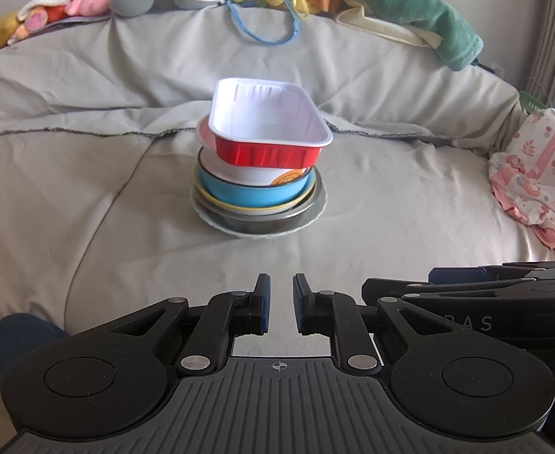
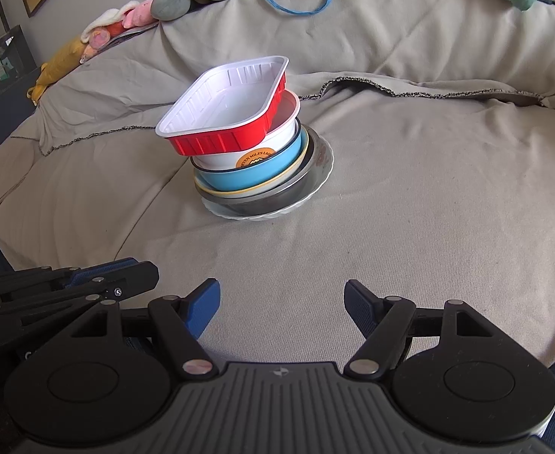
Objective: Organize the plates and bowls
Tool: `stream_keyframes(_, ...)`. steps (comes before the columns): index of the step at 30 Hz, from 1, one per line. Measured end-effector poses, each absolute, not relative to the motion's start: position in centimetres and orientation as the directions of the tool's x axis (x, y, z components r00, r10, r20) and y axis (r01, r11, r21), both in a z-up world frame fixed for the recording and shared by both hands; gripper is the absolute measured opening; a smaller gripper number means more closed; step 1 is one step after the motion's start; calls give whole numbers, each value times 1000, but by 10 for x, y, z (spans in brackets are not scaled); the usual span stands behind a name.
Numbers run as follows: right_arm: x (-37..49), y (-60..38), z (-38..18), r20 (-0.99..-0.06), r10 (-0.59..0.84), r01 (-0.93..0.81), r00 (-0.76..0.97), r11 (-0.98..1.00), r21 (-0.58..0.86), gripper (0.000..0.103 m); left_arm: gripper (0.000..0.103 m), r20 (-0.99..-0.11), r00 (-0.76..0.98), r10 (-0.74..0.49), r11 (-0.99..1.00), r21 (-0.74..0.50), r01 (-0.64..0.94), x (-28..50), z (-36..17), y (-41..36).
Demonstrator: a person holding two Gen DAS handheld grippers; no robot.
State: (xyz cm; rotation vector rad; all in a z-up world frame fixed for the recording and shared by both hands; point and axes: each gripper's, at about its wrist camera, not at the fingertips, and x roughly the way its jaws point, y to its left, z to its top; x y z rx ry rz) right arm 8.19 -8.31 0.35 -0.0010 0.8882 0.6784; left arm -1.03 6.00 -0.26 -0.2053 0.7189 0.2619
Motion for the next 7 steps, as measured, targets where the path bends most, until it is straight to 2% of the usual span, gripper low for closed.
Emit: stream_keyframes(7,84,-86,4,-710,555,-547,434,788,281,73,18,-684,705,187,939,-86,-332,-6,-6,64)
